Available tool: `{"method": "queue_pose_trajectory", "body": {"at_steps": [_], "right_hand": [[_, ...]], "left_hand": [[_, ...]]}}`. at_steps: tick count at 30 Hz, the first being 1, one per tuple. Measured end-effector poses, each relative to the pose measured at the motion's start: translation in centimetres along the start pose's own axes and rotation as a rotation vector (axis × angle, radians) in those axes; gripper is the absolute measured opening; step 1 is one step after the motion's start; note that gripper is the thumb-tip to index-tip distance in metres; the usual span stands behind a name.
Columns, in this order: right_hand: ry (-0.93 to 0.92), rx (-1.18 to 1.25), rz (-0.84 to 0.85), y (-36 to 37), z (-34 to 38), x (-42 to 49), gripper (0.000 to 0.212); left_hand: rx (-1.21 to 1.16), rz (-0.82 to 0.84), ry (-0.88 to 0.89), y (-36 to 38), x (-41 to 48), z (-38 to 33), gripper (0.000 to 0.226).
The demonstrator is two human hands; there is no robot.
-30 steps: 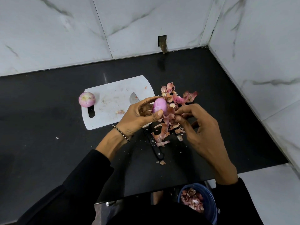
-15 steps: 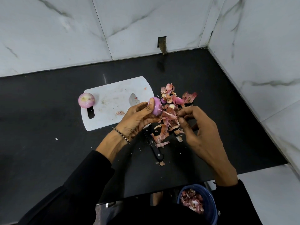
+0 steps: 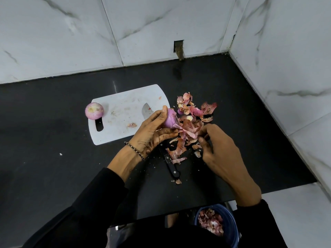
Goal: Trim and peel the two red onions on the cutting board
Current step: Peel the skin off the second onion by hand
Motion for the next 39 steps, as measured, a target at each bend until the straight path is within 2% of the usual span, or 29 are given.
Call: {"method": "queue_pose_trajectory", "body": {"at_steps": [5,9,13,23,29,32,36,39], "right_hand": [[0.061,-0.101,0.091,0.5,-0.3,0.1,0.014],[0.118,-0.2,0.138,0.7,-0.3,0.1,0.015],[0.215,-0.263,0.172,0.6,-0.7,0.0,0.024],[0.403,-0.158,0.059,0.2,-2.8,-0.1,0.015],[0.263,-0.061,-0.101,0.1,-2.2,0.1,0.019],[0.14,0.039,-0.189,-0.4,-1.0,0.2,0.013],[0.015,0.249,-0.218,-1.2,1.1,0.2,0.015],[-0.097,0.318,-0.221,-1.5,2.5,0.2,0.021]], "left_hand": [[0.05,-0.065,-0.034,-0.2,0.1,-0.1,0.057],[0.048,-0.11,-0.079,-0.3,0.0,-0.1,0.046],[0.024,-0.129,-0.094,-0.1,-0.3,-0.2,0.056],[-0.005,-0.109,-0.167,0.4,-0.6,0.1,0.068],[0.074,-0.082,-0.142,0.5,-0.4,0.4,0.058],[0.139,-0.049,-0.113,0.8,-0.5,0.3,0.041],[0.256,-0.001,-0.065,1.3,-0.8,0.1,0.029],[0.316,0.051,-0.021,1.9,-1.2,-0.2,0.03]]}}
Point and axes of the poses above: each hand's wrist, its own x-axis towards the middle knuckle, its own y-axis out of the palm, z = x × y, the point moved 5 cm from there along x, towards the middle knuckle, and after that the axes turned 1 degree about -x, right-handed, at the moved point
